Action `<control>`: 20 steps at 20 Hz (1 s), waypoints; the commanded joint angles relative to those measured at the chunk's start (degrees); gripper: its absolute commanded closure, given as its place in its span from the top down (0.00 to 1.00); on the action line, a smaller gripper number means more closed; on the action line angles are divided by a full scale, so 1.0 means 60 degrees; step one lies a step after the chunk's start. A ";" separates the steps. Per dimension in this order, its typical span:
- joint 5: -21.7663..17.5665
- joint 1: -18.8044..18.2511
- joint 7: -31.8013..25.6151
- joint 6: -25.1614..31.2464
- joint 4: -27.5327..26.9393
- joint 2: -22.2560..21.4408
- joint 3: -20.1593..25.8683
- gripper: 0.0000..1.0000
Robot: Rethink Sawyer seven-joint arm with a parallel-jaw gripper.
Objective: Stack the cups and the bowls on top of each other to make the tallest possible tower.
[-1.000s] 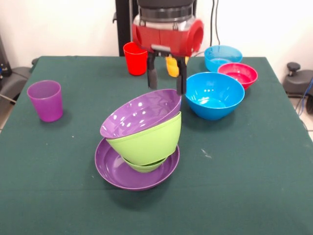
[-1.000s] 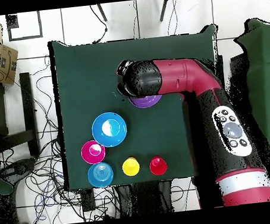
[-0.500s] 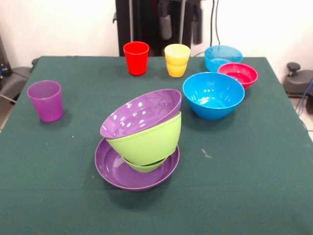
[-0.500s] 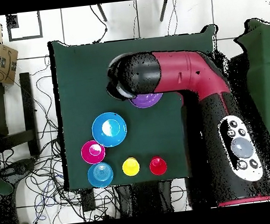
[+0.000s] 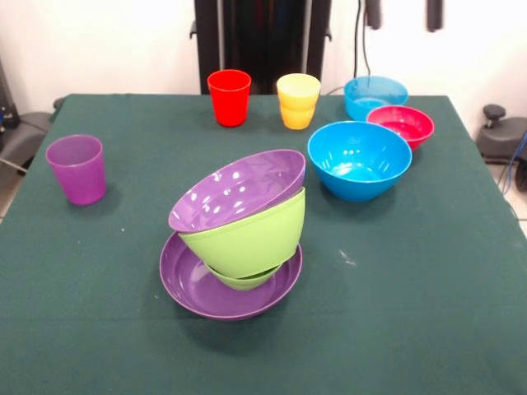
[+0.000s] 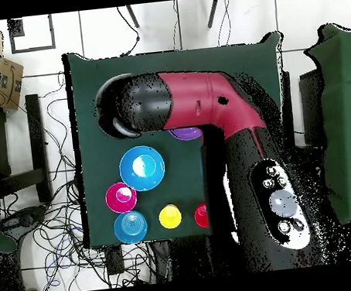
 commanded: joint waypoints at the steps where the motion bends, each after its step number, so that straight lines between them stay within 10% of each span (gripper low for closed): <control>1: 0.0090 0.0665 0.0529 -0.0919 0.1564 0.0470 0.0224 1.00; 20: -0.1467 0.3496 0.1832 -0.5446 0.2862 0.1692 -0.2727 1.00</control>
